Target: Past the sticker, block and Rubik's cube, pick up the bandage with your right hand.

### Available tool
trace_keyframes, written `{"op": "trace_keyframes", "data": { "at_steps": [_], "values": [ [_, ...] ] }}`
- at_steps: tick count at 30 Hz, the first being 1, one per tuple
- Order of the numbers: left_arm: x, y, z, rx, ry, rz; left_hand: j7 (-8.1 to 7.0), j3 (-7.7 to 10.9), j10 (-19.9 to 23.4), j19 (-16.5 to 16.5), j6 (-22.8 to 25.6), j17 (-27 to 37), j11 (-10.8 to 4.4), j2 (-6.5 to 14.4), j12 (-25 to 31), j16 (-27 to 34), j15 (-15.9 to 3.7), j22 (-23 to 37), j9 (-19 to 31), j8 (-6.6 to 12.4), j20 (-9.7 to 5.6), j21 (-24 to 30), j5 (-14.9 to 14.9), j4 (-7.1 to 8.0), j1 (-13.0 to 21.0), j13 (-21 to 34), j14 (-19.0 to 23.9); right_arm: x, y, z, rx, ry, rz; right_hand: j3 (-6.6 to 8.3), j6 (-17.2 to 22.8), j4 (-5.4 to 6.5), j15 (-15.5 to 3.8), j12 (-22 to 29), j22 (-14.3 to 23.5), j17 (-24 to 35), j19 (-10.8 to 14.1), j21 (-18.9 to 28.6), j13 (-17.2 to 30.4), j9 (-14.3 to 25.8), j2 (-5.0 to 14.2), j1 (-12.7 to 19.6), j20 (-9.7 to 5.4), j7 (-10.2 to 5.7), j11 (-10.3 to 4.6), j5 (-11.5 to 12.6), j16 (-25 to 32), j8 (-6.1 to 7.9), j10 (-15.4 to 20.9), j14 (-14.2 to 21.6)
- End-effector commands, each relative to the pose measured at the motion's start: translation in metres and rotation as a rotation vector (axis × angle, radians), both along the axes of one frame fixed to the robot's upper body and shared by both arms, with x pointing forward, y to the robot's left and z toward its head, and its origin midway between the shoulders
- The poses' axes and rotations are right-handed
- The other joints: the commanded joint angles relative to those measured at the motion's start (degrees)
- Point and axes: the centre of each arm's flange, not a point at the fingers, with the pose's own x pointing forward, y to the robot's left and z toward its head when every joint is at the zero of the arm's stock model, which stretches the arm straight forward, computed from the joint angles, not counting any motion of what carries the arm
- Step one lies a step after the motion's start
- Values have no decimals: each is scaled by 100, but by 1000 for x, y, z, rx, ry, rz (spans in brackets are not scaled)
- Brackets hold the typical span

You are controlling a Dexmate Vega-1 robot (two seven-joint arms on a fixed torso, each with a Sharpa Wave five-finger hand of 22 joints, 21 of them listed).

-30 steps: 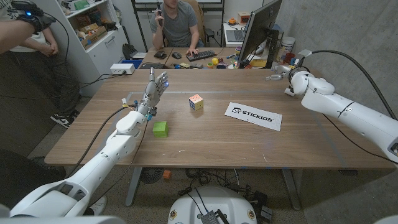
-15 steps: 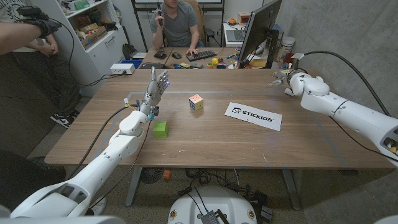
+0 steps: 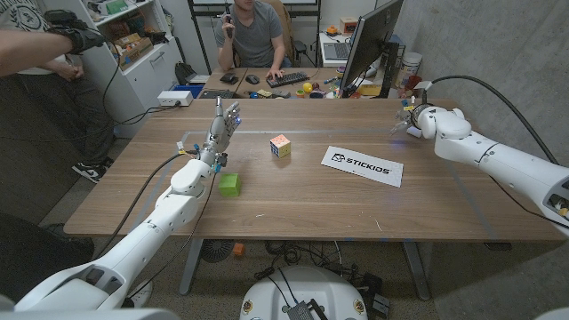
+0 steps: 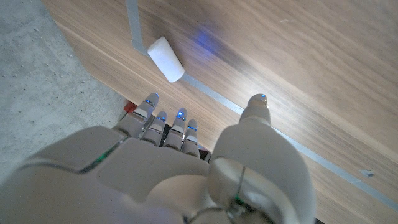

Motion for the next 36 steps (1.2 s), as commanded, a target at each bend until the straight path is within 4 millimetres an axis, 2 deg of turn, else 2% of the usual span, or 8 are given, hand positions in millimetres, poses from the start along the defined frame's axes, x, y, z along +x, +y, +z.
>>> {"op": "trace_keyframes", "data": {
  "at_steps": [1, 10, 15, 18, 25, 28, 31, 36],
  "values": [
    [0, 4, -1, -3, 6, 16, -18, -15, 53, -4, 24, 18, -12, 188, 6, 24, -418, 22, 33, 24, -309, 14, 2, 10, 32, 21, -36, 4, -32, 1, 28, 33, -81, 2, -6, -18, -841, -8, 8, -6, 74, -15, 18, 20, 9, 96, -447, -36, -92, 46, 4, -20, 37, 76],
    [-1, 7, -2, -8, 8, 31, -20, -16, 73, -5, 25, 18, -14, 186, 10, 19, -413, 22, 33, 21, -309, 14, 0, 11, 30, 22, -47, 13, -48, 8, 52, 50, -123, 15, 61, -16, -885, 5, 7, -11, 102, -20, 13, 22, 13, 180, -486, -97, -131, 78, 13, 2, 115, 125],
    [-2, 9, -3, -16, 12, 40, -21, -16, 81, -7, 25, 19, -20, 185, 12, 20, -414, 22, 33, 20, -310, 13, -1, 11, 29, 22, -44, 21, -50, 6, 40, 63, -138, 19, 75, -13, -894, 5, 7, -12, 102, -26, 11, 23, 15, 212, -501, -129, -160, 91, 15, 6, 133, 141],
    [-2, 9, -4, -17, 12, 42, -23, -17, 83, -5, 24, 19, -19, 184, 12, 21, -411, 22, 33, 19, -310, 14, -2, 12, 29, 23, -42, 24, -50, 5, 45, 62, -139, 15, 59, 4, -894, -12, 10, -7, 91, -37, 9, 25, 15, 235, -511, -188, -284, 108, 12, -3, 126, 139],
    [-4, 8, -4, -11, 2, 35, -23, -21, 82, -19, 10, 19, -30, 177, 8, 12, -414, 22, 33, 11, -310, 9, -4, 12, 25, 24, -65, 32, -51, 0, 38, 58, -149, -2, 175, 52, -938, 32, 15, 6, 141, -28, 8, 29, 26, 246, -538, -234, -297, 138, 64, 37, 294, 286],
    [-4, 8, -4, -12, 2, 36, -21, -23, 83, -25, 10, 20, -30, 173, 7, 6, -412, 22, 33, 10, -314, 8, -5, 13, 22, 24, -82, 34, -52, -4, 22, 65, -161, 30, 370, 65, -974, 83, 21, 14, 204, -15, 11, 33, 103, 340, -554, -302, -364, 184, 87, 109, 483, 391],
    [-5, 8, -5, -15, 3, 38, -16, -25, 82, -28, 3, 20, -32, 170, 5, 4, -404, 23, 33, 6, -309, 7, -6, 14, 19, 25, -89, 35, -52, -7, 25, 59, -163, 55, 537, 85, -975, 125, 30, 26, 242, -8, 16, 38, 181, 416, -574, -419, -515, 220, 103, 167, 653, 476],
    [-6, 7, -5, -18, 0, 34, -17, -30, 78, -28, 6, 21, -37, 162, 1, 6, -405, 23, 34, 6, -309, 8, -8, 16, 13, 25, -86, 36, -51, -12, 15, 47, -172, 209, 929, 85, -1029, 245, 45, 53, 335, 17, 47, 50, 492, 711, -646, -611, -610, 290, 130, 305, 1054, 643]
  ]
}}
